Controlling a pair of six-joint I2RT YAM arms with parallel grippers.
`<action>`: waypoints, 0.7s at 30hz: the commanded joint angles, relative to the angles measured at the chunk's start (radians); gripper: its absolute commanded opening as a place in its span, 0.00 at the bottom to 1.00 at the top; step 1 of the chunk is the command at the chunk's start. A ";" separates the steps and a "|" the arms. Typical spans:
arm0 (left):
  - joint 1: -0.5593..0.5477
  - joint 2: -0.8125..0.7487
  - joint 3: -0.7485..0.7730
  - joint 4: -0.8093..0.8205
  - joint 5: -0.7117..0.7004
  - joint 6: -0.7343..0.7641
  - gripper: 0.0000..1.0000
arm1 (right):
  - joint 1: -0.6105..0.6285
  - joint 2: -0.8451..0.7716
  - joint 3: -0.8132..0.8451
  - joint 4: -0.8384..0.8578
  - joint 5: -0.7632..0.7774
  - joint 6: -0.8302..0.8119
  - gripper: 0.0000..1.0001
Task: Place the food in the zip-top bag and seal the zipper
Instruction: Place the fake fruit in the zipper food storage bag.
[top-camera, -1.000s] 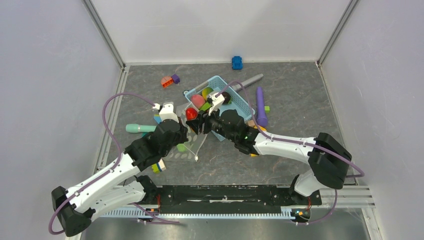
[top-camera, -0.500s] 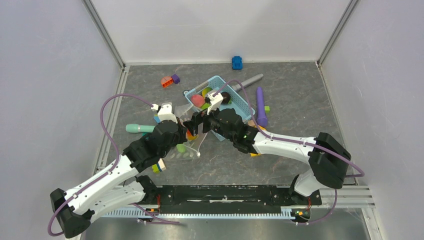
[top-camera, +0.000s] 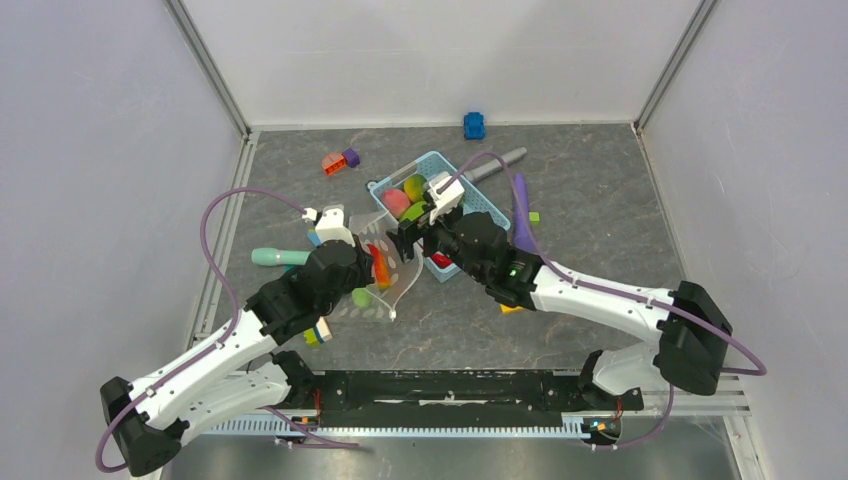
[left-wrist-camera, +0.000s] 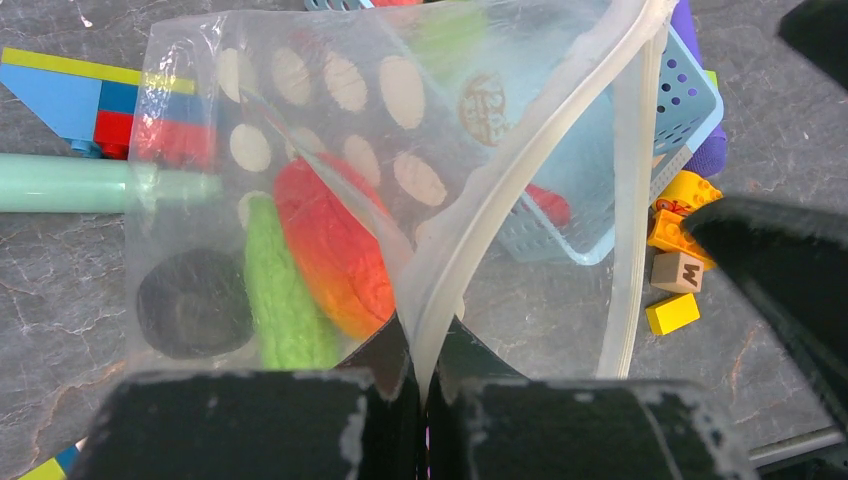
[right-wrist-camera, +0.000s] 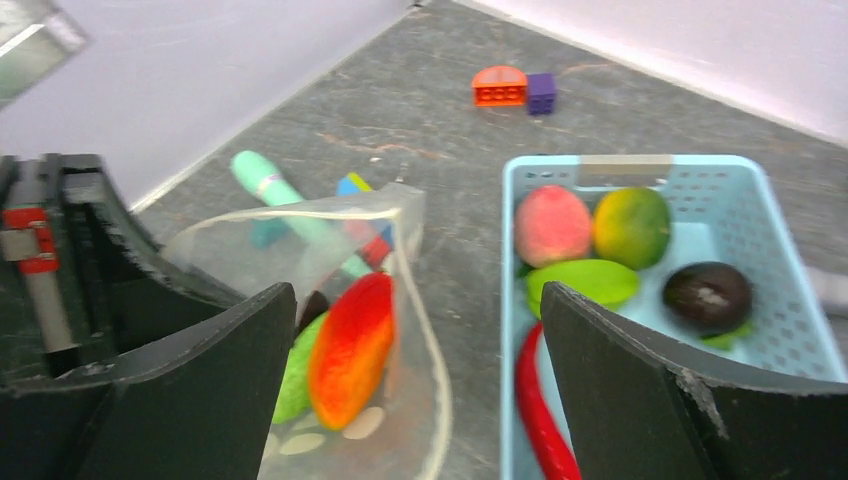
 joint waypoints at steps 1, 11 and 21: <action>0.003 -0.013 0.001 0.040 -0.009 0.017 0.02 | -0.038 -0.043 0.047 -0.142 0.146 -0.083 0.98; 0.003 -0.013 0.002 0.040 -0.012 0.018 0.02 | -0.294 0.084 0.216 -0.528 -0.195 -0.132 0.98; 0.003 -0.009 0.004 0.039 -0.012 0.021 0.02 | -0.398 0.344 0.432 -0.731 -0.467 -0.268 0.98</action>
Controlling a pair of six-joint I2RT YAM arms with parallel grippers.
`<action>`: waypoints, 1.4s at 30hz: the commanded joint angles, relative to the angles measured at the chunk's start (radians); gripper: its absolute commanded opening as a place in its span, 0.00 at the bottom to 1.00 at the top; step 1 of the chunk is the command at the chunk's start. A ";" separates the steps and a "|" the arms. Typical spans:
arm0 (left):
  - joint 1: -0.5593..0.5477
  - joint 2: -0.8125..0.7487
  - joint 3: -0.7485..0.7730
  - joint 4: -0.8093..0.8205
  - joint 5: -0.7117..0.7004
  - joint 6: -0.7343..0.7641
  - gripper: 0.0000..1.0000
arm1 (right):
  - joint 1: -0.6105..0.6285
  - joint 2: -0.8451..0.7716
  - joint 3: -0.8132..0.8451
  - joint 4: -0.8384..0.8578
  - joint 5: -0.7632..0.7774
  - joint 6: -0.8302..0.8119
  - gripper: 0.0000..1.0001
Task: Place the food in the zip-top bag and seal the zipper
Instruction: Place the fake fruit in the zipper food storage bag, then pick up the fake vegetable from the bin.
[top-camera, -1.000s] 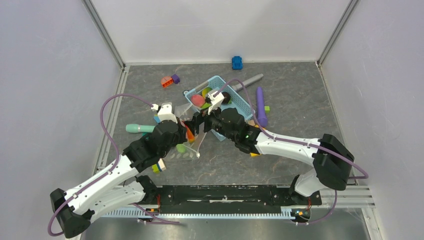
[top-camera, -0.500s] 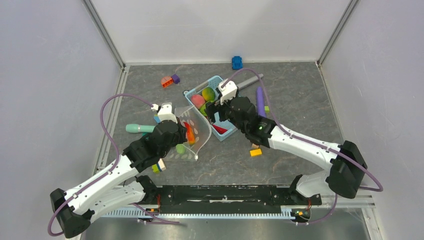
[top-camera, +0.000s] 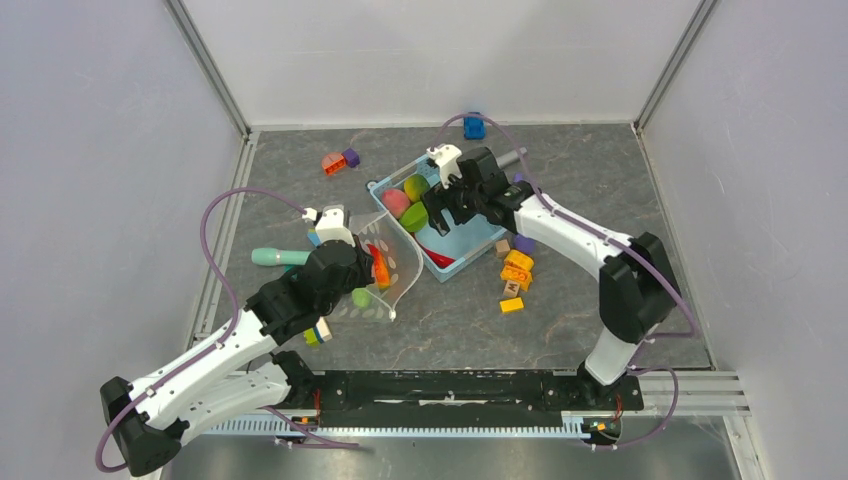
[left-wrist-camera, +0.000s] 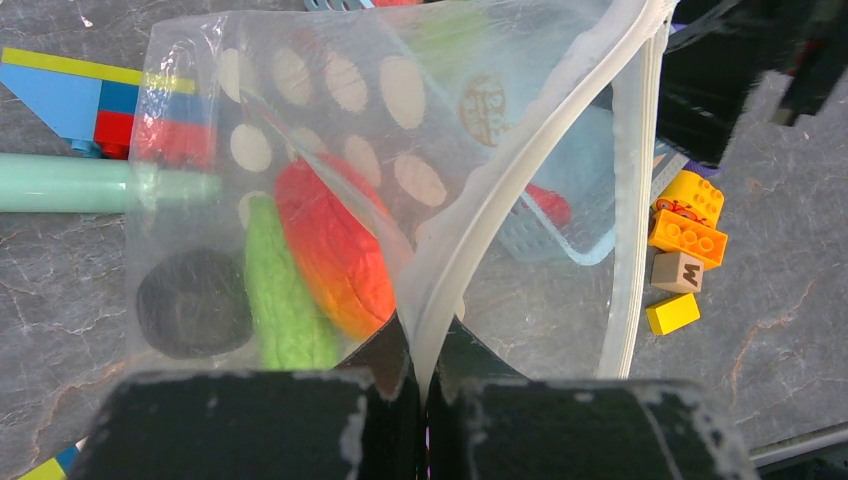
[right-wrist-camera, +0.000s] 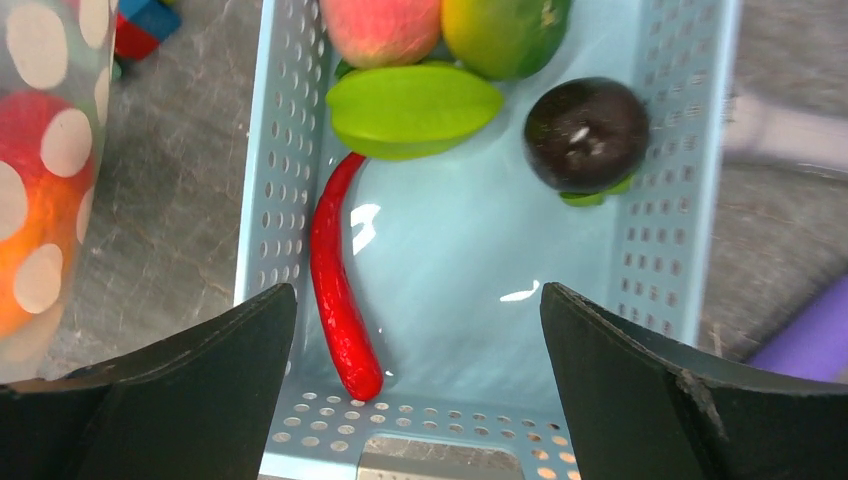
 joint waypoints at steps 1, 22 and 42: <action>0.003 -0.009 0.003 0.038 -0.012 0.022 0.02 | -0.022 0.089 0.100 -0.101 -0.170 -0.070 0.98; 0.003 -0.001 0.003 0.040 -0.018 0.023 0.02 | -0.036 0.252 0.113 -0.138 -0.216 -0.120 0.88; 0.004 0.017 0.007 0.040 -0.021 0.025 0.02 | -0.028 0.342 0.136 -0.168 -0.266 -0.160 0.84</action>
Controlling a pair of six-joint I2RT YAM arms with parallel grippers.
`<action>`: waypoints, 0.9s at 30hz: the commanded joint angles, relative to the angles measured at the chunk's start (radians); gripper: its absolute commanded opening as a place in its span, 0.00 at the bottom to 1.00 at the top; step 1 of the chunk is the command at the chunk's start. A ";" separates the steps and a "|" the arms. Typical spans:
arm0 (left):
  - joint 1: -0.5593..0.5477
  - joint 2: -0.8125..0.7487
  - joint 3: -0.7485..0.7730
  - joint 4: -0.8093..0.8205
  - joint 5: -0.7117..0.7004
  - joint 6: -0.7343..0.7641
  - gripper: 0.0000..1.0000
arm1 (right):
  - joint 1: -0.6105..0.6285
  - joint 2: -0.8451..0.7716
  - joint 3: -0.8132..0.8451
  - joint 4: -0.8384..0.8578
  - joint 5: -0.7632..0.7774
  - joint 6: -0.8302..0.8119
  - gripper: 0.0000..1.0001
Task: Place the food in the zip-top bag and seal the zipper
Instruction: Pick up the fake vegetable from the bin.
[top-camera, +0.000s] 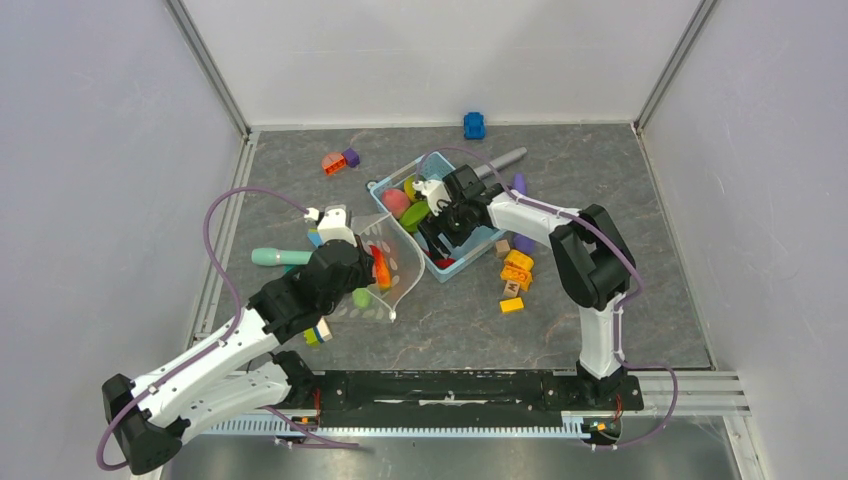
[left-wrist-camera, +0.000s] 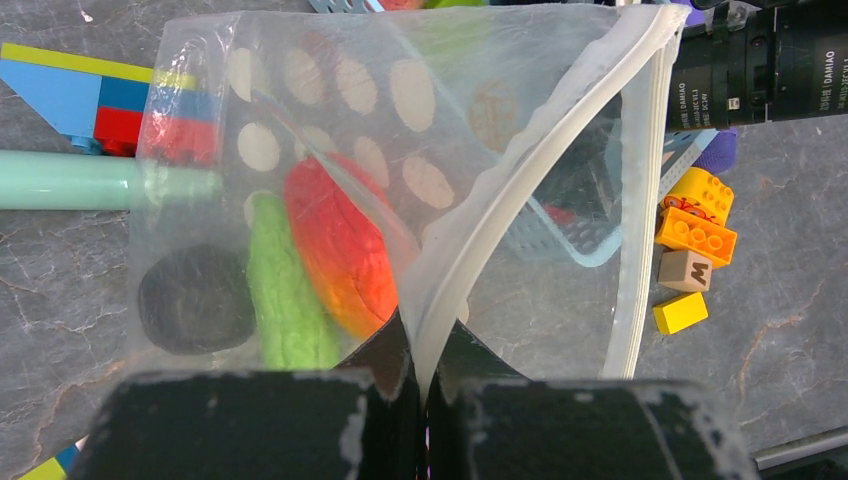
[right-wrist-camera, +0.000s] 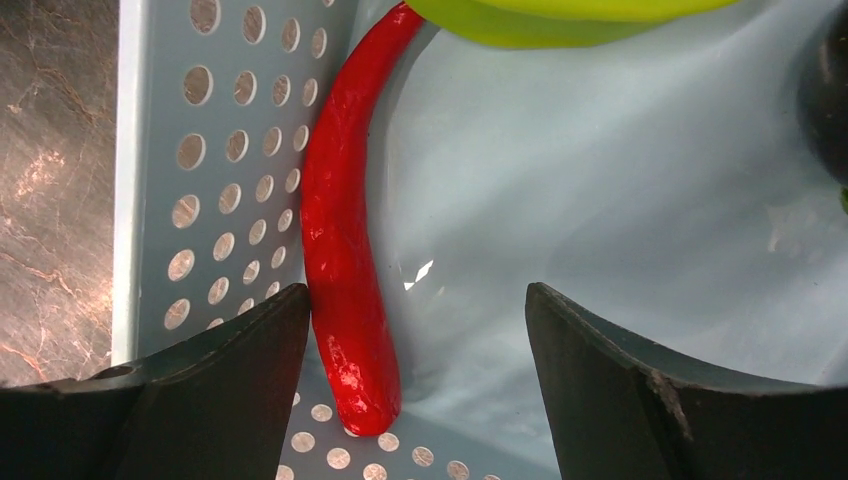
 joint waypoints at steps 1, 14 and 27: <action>0.003 0.003 0.008 0.041 -0.020 0.025 0.02 | 0.005 0.025 0.046 -0.015 0.007 -0.019 0.84; 0.003 -0.002 0.006 0.040 -0.020 0.024 0.02 | 0.027 0.025 0.054 -0.024 0.241 0.022 0.75; 0.003 -0.009 0.006 0.038 -0.022 0.024 0.02 | 0.028 0.021 0.054 -0.004 0.219 0.029 0.44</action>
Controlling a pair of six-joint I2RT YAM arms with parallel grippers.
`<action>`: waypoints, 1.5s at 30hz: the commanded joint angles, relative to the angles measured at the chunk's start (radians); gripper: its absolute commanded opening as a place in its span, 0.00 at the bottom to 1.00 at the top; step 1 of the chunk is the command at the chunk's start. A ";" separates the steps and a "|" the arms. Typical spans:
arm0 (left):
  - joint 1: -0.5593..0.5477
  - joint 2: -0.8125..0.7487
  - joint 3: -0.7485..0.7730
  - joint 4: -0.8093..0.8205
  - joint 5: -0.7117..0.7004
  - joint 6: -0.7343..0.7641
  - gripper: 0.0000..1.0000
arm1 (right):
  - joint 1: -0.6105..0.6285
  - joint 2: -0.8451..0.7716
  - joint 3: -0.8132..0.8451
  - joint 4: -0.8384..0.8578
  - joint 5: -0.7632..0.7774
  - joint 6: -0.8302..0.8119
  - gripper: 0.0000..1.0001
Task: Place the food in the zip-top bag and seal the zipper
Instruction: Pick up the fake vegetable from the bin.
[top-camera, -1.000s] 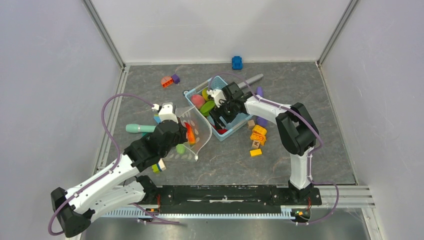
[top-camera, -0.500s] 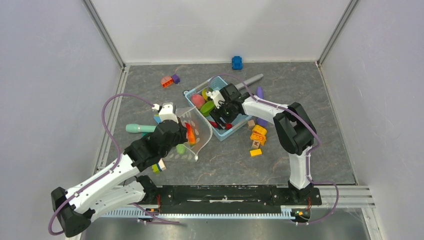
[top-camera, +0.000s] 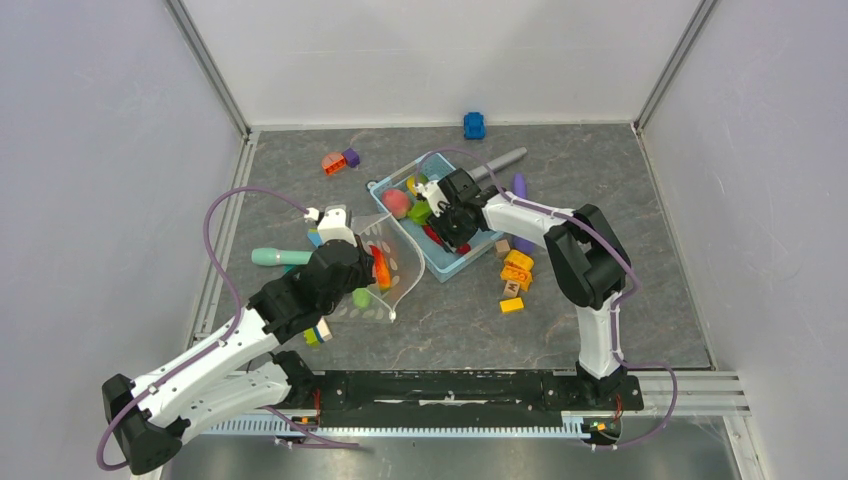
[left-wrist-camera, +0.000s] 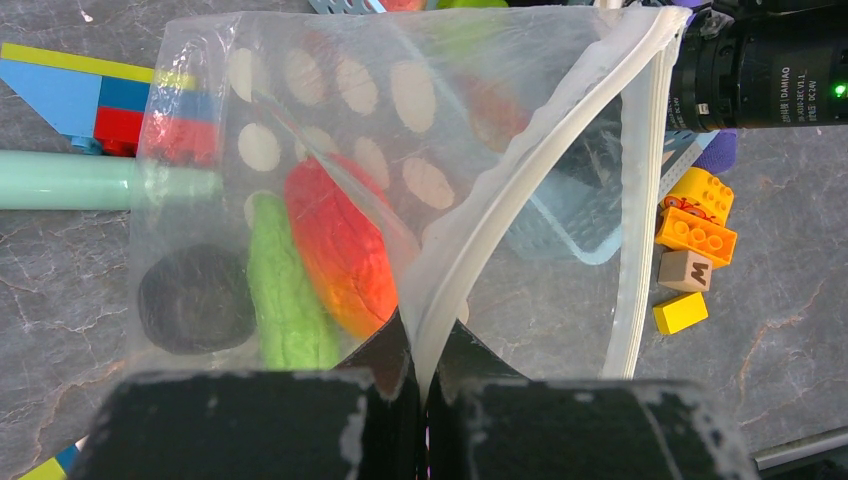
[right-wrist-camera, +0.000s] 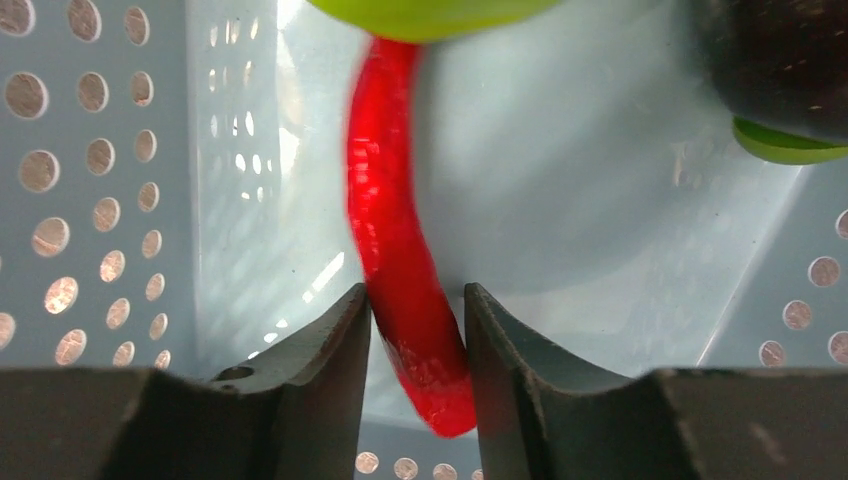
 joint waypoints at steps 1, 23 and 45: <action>0.003 -0.009 0.006 0.038 -0.022 0.024 0.02 | 0.001 -0.010 0.038 0.019 -0.016 0.001 0.40; 0.003 -0.019 0.004 0.037 -0.028 0.018 0.02 | 0.002 -0.250 -0.075 0.054 -0.166 -0.048 0.15; 0.003 -0.013 0.003 0.042 -0.020 0.013 0.02 | 0.002 -0.693 -0.416 0.335 -0.584 0.163 0.16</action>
